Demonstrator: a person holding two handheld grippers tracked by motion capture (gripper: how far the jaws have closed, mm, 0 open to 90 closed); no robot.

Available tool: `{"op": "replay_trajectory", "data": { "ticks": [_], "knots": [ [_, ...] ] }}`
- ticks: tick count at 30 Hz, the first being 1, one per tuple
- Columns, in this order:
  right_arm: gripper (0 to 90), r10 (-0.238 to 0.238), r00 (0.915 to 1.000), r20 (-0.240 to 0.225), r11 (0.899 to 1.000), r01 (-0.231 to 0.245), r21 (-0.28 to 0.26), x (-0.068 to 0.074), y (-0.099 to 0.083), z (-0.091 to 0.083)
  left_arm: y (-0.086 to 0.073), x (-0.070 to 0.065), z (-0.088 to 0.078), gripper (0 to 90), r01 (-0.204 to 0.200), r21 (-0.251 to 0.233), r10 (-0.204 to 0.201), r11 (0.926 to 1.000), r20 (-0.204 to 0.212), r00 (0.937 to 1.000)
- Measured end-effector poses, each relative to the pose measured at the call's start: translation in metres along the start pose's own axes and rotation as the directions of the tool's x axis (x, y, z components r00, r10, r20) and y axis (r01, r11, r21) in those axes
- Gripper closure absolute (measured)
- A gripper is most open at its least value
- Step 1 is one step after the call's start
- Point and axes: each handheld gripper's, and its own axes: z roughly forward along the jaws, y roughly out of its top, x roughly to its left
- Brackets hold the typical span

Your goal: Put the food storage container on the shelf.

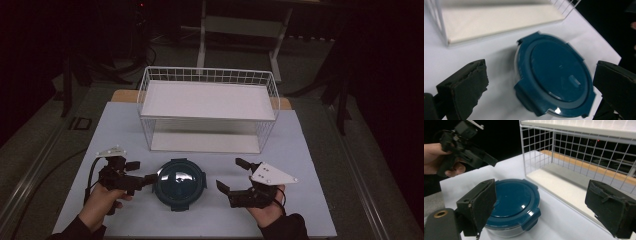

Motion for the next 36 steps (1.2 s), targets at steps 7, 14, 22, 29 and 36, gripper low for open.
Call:
{"op": "replay_trajectory", "data": {
  "ticks": [7, 14, 22, 29, 36],
  "knots": [
    [10.1, 0.020, 0.9995, -0.026, 0.998, -0.018, 0.058, 0.001, -0.007, 0.009, -0.006, 0.019, 0.017, 0.7, 0.208, 0.169, -0.218, 0.9635, 0.043, 0.9750],
    [11.4, 0.025, 0.9990, -0.036, 0.997, -0.022, 0.076, 0.002, -0.009, 0.011, -0.013, 0.029, 0.023, 13.3, 0.329, 0.201, -0.343, 0.9228, 0.039, 0.9386],
    [13.4, 0.058, 0.9965, -0.060, 0.994, -0.052, 0.101, 0.000, -0.012, 0.014, -0.021, 0.039, 0.028, 35.2, 0.443, 0.232, -0.475, 0.8662, 0.105, 0.8739],
    [13.6, 0.066, 0.9956, -0.066, 0.993, -0.059, 0.105, -0.001, -0.012, 0.014, -0.028, 0.046, 0.035, 52.8, 0.498, 0.272, -0.552, 0.8236, 0.185, 0.8130],
    [14.1, 0.112, 0.9904, -0.081, 0.987, -0.101, 0.129, -0.005, -0.014, 0.017, -0.031, 0.046, 0.033, 53.9, 0.459, 0.260, -0.514, 0.8497, 0.210, 0.8319]
  ]
}}
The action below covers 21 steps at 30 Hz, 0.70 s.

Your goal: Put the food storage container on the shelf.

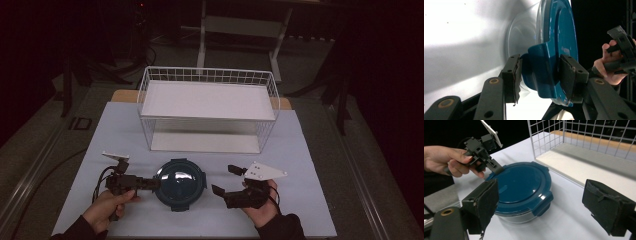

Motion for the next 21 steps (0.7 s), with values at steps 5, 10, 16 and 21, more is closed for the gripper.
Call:
{"op": "replay_trajectory", "data": {
  "ticks": [5, 10, 16, 21],
  "knots": [
    [16.7, 0.050, 0.9986, -0.019, 0.998, -0.049, 0.050, -0.003, -0.003, 0.008, -0.005, -0.009, -0.001, 54.7, -0.064, -0.004, 0.064, 0.9979, -0.017, 0.9978],
    [20.1, 0.190, 0.9784, -0.081, 0.978, -0.181, 0.108, -0.009, -0.007, 0.018, -0.009, -0.022, -0.002, 56.1, -0.144, -0.004, 0.144, 0.9896, -0.042, 0.9887],
    [27.9, 0.345, 0.9299, -0.126, 0.932, -0.324, 0.163, -0.021, -0.016, 0.028, -0.015, -0.031, -0.002, 56.7, -0.225, -0.002, 0.225, 0.9743, -0.063, 0.9724],
    [37.8, 0.422, 0.8994, -0.115, 0.893, -0.390, 0.225, -0.028, -0.027, 0.038, -0.018, -0.034, -0.003, 57.4, -0.265, 0.003, 0.264, 0.9644, -0.062, 0.9625]
  ]
}}
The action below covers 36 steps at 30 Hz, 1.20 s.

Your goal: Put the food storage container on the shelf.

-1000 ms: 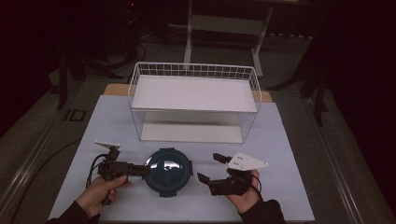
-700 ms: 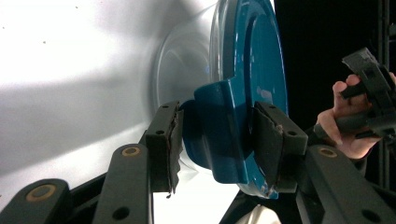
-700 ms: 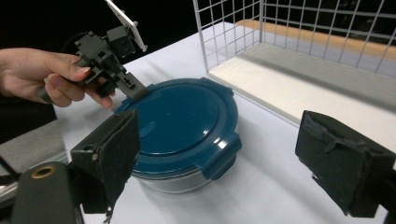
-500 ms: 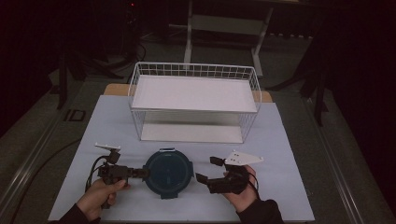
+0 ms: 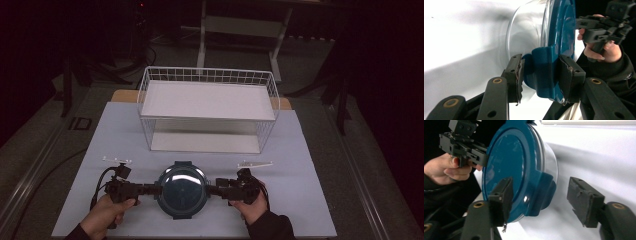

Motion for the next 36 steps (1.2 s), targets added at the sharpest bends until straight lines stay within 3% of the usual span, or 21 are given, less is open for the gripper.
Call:
{"op": "replay_trajectory", "data": {
  "ticks": [4, 10, 18, 20, 25, 32, 36],
  "knots": [
    [43.9, 0.039, 0.9984, -0.041, 0.999, -0.037, 0.033, -0.003, -0.002, 0.005, -0.002, 0.003, 0.000, 57.7, -0.015, -0.005, 0.015, 0.9999, 0.023, 0.9996],
    [52.5, 0.048, 0.9961, -0.074, 0.995, -0.041, 0.091, -0.003, -0.005, 0.014, -0.003, 0.002, 0.000, 58.1, -0.037, -0.006, 0.037, 0.9993, 0.027, 0.9989],
    [53.8, 0.074, 0.9918, -0.105, 0.996, -0.067, 0.066, -0.007, -0.009, 0.015, -0.009, -0.002, -0.001, 58.1, -0.051, -0.024, 0.051, 0.9984, 0.014, 0.9986],
    [54.5, 0.106, 0.9868, -0.122, 0.994, -0.101, 0.050, -0.008, -0.013, 0.015, -0.011, -0.004, -0.001, 58.1, -0.055, -0.033, 0.055, 0.9979, 0.006, 0.9984],
    [55.4, 0.103, 0.9878, -0.117, 0.994, -0.097, 0.054, -0.005, -0.013, 0.014, -0.014, -0.010, -0.002, 58.1, -0.059, -0.037, 0.058, 0.9976, -0.022, 0.9981],
    [55.5, 0.135, 0.9840, -0.117, 0.990, -0.129, 0.050, -0.006, -0.015, 0.012, -0.014, -0.019, 0.000, 57.7, -0.058, -0.048, 0.055, 0.9971, -0.063, 0.9965],
    [55.4, 0.118, 0.9871, -0.108, 0.992, -0.114, 0.045, -0.006, -0.012, 0.008, -0.009, -0.023, 0.001, 57.7, -0.069, -0.050, 0.066, 0.9964, -0.056, 0.9962]
  ]
}}
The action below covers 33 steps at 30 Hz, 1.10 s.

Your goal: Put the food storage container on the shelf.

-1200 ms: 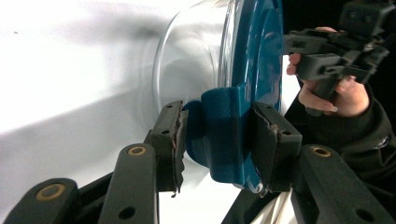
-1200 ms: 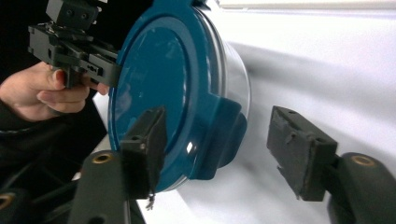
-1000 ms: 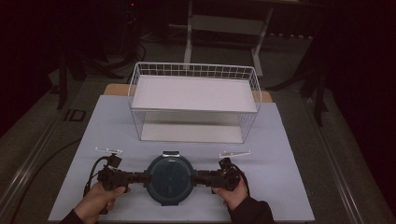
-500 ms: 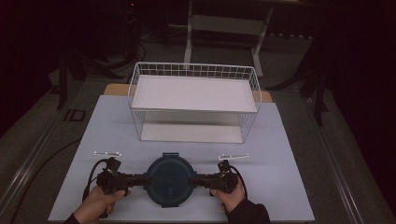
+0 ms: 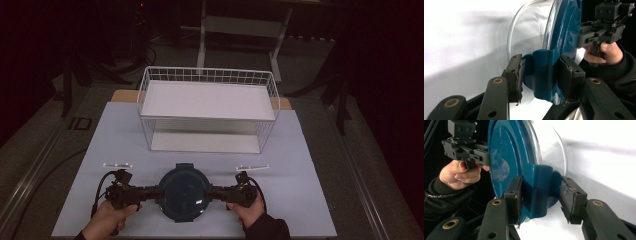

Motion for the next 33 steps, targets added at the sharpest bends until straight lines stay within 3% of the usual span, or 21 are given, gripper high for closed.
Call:
{"op": "replay_trajectory", "data": {
  "ticks": [8, 17, 22, 33],
  "knots": [
    [55.4, -0.042, 0.9990, 0.014, 0.998, 0.043, -0.044, 0.004, 0.014, -0.019, 0.019, -0.016, 0.005, 57.5, -0.078, -0.031, 0.077, 0.9965, -0.010, 0.9969],
    [55.3, -0.087, 0.9943, 0.061, 0.991, 0.093, -0.093, 0.002, 0.035, -0.047, 0.046, -0.028, 0.021, 57.5, -0.134, -0.063, 0.134, 0.9890, -0.002, 0.9910],
    [55.2, -0.116, 0.9893, 0.089, 0.985, 0.126, -0.116, -0.004, 0.046, -0.058, 0.060, -0.027, 0.034, 57.5, -0.167, -0.090, 0.168, 0.9818, 0.003, 0.9858],
    [55.1, -0.153, 0.9805, 0.123, 0.976, 0.170, -0.139, -0.032, 0.065, -0.066, 0.084, -0.016, 0.061, 57.3, -0.223, -0.126, 0.223, 0.9667, -0.014, 0.9747]
  ]
}}
